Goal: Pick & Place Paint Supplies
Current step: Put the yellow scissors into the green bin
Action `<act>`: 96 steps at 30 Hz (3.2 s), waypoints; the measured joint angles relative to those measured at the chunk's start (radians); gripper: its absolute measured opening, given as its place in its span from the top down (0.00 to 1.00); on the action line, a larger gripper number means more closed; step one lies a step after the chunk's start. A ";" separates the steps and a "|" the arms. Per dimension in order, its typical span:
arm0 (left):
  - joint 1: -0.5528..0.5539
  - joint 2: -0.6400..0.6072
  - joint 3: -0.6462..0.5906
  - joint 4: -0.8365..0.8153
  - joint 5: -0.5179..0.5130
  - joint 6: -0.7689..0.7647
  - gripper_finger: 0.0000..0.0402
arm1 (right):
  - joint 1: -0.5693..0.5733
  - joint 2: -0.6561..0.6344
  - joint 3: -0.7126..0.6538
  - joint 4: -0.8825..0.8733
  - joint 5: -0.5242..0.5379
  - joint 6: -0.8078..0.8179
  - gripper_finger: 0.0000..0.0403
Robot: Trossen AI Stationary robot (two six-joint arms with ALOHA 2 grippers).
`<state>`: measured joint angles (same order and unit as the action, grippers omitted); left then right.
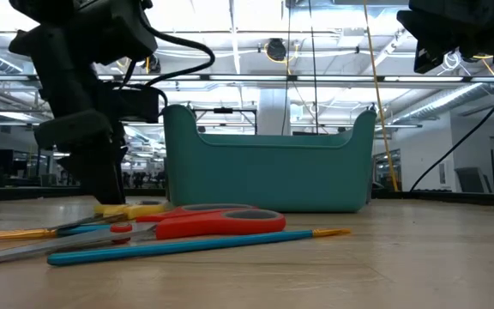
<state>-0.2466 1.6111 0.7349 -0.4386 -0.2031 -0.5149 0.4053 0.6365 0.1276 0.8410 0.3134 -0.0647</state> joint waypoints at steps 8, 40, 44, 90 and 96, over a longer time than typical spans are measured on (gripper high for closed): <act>0.000 0.002 -0.001 -0.019 0.024 -0.017 0.57 | 0.000 0.000 0.000 0.000 0.000 0.000 0.77; -0.064 -0.308 -0.010 -0.143 -0.102 0.006 0.99 | 0.000 0.000 0.000 0.000 0.001 0.001 0.77; -0.092 -0.370 -0.009 -0.138 -0.175 -0.008 0.98 | 0.000 0.000 0.000 0.000 0.002 0.001 0.77; -0.001 0.013 -0.001 -0.001 0.088 0.265 0.90 | 0.000 0.002 0.000 0.000 0.000 0.001 0.77; 0.000 0.013 -0.002 -0.002 0.109 0.241 0.90 | 0.000 0.002 0.000 0.000 0.000 0.001 0.77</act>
<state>-0.2467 1.6243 0.7326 -0.4404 -0.0940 -0.2739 0.4057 0.6380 0.1276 0.8410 0.3130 -0.0639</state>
